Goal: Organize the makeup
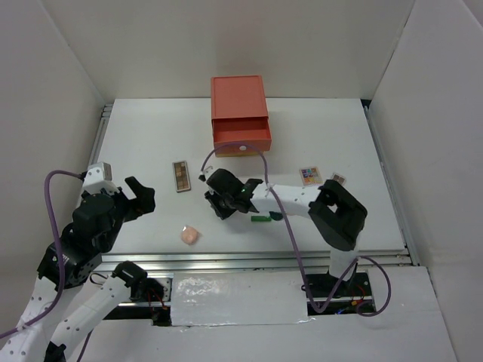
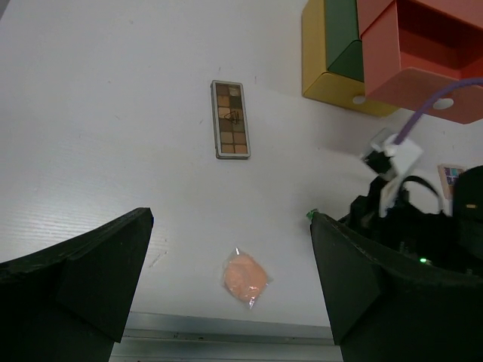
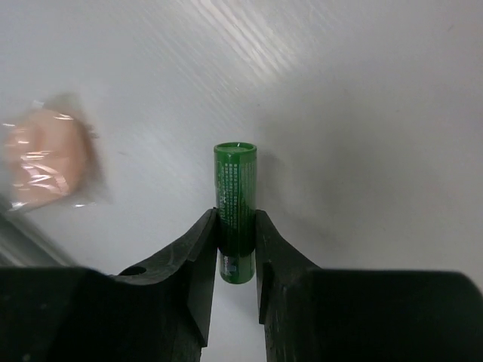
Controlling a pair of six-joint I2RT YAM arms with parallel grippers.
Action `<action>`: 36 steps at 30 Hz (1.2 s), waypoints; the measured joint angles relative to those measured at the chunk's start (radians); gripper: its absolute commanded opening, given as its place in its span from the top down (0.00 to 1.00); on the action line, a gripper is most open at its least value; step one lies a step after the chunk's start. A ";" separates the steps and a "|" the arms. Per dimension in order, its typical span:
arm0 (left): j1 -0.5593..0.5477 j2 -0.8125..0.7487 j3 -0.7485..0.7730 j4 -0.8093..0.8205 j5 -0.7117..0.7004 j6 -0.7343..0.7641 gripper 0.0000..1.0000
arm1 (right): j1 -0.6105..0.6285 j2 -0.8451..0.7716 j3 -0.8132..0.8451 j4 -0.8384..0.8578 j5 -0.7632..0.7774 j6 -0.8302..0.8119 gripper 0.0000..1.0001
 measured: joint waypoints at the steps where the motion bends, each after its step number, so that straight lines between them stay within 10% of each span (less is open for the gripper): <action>1: 0.000 0.000 0.000 0.000 0.000 0.000 0.00 | 0.002 -0.038 0.000 -0.001 -0.008 0.003 0.78; 11: 0.000 0.000 0.000 0.000 0.000 0.000 0.01 | -0.134 -0.356 0.256 0.088 0.140 0.143 0.74; 21: 0.000 0.001 0.000 0.000 0.002 0.000 0.01 | -0.304 -0.009 0.675 -0.043 0.269 0.221 0.71; 36: 0.000 0.007 0.000 0.002 0.019 0.001 0.01 | -0.309 0.016 0.624 -0.159 0.313 0.237 0.49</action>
